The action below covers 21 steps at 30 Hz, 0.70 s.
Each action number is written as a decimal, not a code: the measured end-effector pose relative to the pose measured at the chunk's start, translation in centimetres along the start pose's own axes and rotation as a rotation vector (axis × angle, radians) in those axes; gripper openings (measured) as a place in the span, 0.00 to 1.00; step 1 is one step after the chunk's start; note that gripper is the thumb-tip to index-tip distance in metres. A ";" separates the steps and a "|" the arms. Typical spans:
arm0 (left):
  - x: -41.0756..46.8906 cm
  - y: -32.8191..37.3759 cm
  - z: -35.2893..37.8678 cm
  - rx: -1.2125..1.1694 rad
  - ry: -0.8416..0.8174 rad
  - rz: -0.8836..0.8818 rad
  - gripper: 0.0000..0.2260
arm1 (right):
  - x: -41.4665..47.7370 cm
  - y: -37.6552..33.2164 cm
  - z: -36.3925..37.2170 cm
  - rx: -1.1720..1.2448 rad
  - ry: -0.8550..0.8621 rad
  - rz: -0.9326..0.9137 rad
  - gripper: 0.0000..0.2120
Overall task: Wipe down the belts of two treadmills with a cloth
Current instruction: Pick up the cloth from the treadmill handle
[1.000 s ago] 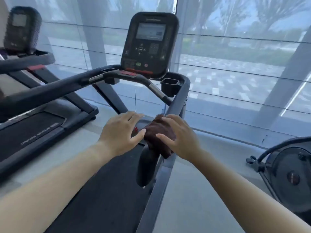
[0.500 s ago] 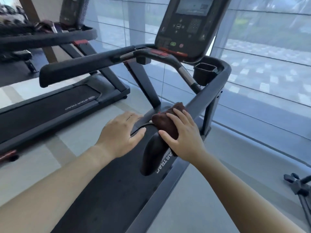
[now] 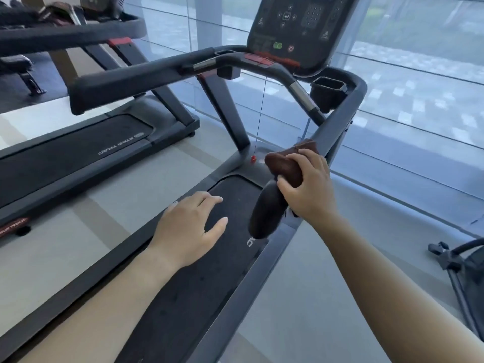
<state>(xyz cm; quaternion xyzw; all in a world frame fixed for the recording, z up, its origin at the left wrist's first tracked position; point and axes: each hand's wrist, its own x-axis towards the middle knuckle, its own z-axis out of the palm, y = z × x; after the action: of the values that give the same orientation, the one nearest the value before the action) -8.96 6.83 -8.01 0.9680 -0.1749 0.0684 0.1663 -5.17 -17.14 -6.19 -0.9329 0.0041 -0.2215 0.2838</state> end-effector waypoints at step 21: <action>-5.7 6.1 4.7 -0.152 -0.284 0.383 0.19 | -17.1 4.1 -4.0 0.126 0.011 0.390 0.16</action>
<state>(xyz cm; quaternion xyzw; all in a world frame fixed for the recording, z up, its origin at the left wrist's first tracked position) -16.10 1.62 -11.73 0.9019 -0.3812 -0.0515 0.1965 -21.78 -20.43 -12.46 -0.8937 0.1722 -0.1673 0.3790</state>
